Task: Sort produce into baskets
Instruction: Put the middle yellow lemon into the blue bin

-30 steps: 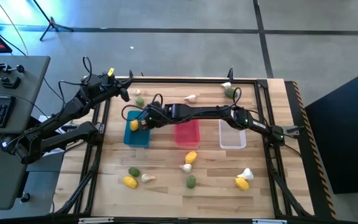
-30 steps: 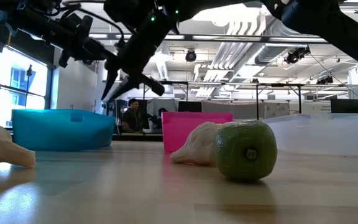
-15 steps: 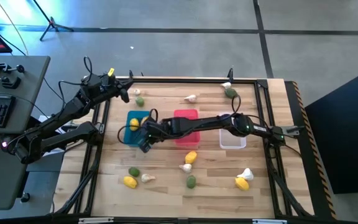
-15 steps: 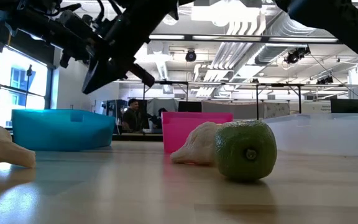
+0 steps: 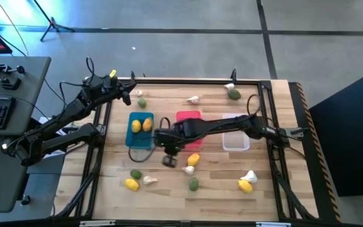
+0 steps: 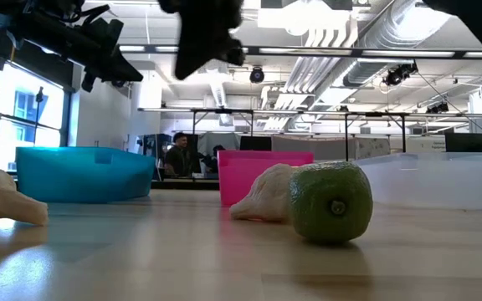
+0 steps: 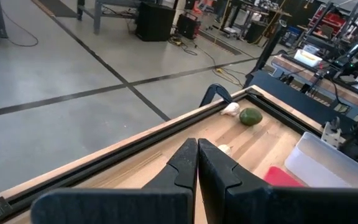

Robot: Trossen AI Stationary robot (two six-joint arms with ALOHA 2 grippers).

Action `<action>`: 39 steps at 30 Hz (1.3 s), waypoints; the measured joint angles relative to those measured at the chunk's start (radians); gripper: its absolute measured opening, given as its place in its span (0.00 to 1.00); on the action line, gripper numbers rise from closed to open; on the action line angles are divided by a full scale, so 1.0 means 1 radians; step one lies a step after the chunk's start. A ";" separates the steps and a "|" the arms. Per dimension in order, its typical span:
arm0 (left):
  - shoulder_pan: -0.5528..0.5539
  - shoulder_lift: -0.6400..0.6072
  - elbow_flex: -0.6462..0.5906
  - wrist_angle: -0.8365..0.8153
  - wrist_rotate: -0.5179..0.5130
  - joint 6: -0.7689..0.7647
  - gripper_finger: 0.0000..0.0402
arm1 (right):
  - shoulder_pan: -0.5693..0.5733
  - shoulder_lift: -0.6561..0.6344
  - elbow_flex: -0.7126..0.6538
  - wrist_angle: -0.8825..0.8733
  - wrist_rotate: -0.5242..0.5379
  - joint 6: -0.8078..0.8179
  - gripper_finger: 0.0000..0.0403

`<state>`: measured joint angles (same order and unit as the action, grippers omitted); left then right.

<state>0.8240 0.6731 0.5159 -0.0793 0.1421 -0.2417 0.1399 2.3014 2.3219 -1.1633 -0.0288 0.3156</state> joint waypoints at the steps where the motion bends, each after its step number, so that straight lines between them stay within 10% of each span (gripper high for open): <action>1: 0.000 0.000 0.000 -0.002 0.004 0.000 0.00 | 0.002 -0.012 0.000 -0.036 -0.024 -0.044 0.00; 17: 0.000 0.000 0.000 -0.047 0.007 0.009 0.00 | 0.058 -0.047 -0.144 -0.313 -0.157 -0.590 0.03; 31: 0.000 0.000 0.000 -0.059 0.005 0.010 0.00 | 0.121 -0.044 -0.293 -0.074 0.021 -0.705 0.54; 39: 0.000 0.001 0.000 -0.061 0.005 0.008 0.00 | 0.115 -0.040 -0.358 -0.030 0.035 -0.772 0.61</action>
<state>0.8236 0.6736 0.5159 -0.1400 0.1471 -0.2333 0.2550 2.2611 1.9637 -1.1931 0.0063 -0.4564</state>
